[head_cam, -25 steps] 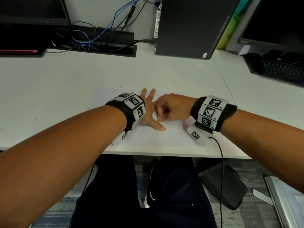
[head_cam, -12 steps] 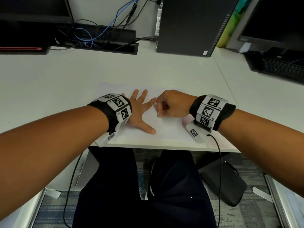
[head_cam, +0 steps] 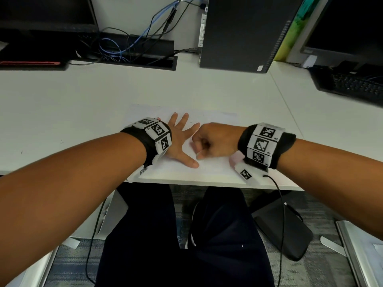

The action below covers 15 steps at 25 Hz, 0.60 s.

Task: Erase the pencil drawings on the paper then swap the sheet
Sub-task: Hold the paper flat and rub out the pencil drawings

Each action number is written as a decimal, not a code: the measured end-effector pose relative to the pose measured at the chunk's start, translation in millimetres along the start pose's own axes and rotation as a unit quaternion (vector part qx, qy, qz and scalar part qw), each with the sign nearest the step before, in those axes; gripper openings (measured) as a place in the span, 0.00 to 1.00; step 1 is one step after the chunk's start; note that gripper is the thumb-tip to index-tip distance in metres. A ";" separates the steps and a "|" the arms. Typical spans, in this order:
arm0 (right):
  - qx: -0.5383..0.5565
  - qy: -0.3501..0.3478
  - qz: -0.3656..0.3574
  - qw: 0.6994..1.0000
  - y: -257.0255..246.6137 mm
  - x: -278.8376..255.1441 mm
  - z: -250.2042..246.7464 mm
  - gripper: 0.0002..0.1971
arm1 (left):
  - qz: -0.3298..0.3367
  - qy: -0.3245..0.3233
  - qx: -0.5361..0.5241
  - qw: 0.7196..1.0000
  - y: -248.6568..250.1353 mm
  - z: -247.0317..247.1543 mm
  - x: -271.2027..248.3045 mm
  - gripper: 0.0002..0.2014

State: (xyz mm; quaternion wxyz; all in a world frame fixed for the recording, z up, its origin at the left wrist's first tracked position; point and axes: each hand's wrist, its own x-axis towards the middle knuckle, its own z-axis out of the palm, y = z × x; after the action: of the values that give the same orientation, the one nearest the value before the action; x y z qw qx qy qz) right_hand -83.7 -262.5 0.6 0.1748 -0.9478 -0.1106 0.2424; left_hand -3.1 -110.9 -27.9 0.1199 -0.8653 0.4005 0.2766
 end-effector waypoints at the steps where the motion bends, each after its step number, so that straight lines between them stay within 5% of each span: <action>1: -0.010 0.009 0.000 1.000 0.5 -0.2 -1.5 0.09 | 0.001 0.002 0.001 1.000 0.2 1.0 0.7 0.65; 4: -0.008 0.089 0.047 0.995 13.6 4.1 -17.7 0.08 | 0.001 -0.002 0.001 1.000 0.8 0.8 0.9 0.66; 9: -0.008 0.006 0.003 1.000 -1.2 -10.0 4.8 0.09 | 0.003 0.001 0.001 1.000 -1.3 2.3 3.1 0.66; 15: -0.007 0.080 0.061 0.995 17.1 -5.8 -10.9 0.07 | -0.001 0.001 -0.003 1.000 -1.7 2.9 4.0 0.67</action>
State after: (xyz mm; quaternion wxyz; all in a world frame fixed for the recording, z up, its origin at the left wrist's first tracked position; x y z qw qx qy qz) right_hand -81.1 -282.9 5.4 0.1615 -0.9703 -0.0404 0.1753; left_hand -0.8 -111.0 -32.5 0.1170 -0.8662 0.3989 0.2774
